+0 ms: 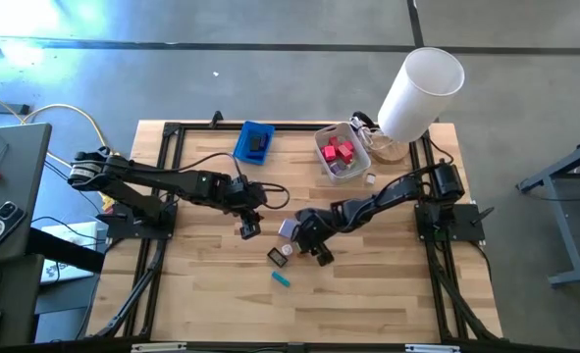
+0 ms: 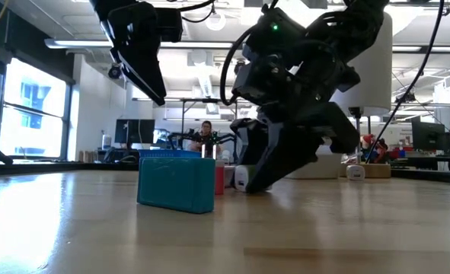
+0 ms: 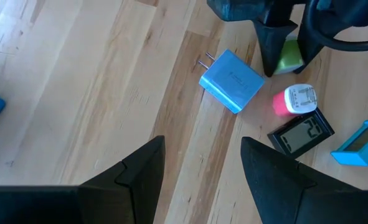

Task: Pick & Place Office items
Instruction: Put the green charger adapter into the white bin

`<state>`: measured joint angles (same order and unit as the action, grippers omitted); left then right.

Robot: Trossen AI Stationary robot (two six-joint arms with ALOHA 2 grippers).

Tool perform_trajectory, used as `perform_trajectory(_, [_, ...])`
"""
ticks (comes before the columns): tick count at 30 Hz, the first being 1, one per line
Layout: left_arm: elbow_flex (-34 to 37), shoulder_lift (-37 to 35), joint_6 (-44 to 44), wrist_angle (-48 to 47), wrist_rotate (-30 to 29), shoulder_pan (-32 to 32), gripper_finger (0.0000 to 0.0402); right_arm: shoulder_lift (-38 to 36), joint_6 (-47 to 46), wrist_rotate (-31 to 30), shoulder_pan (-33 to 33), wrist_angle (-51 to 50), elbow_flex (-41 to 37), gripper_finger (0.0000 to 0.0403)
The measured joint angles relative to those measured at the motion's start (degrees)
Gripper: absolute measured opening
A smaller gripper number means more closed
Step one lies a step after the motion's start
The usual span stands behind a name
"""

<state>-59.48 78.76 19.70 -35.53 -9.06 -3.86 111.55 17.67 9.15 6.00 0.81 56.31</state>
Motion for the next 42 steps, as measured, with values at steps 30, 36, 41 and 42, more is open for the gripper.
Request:
perform_trajectory(30, [0.0, 5.2, 4.3, 1.4, 1.1, -3.1, 0.0202, -16.6, -22.6, -31.9, 2.7, -30.3, -0.3, 0.0117])
perform_trajectory(36, [0.0, 5.2, 4.2, 0.2, 1.0, -3.2, 0.0202, -21.8, -27.3, -34.4, -1.4, -35.3, 2.0, 0.0118])
perform_trajectory(41, [0.0, 5.1, 4.2, -1.8, 0.9, -3.0, 0.0202, -23.0, -27.0, -35.2, -6.1, -38.3, 6.6, 0.0119])
perform_trajectory(42, [0.0, 5.1, 4.2, -1.6, 0.9, -2.9, 0.0202, -23.0, -26.7, -35.3, -7.4, -39.3, 7.7, 0.0119])
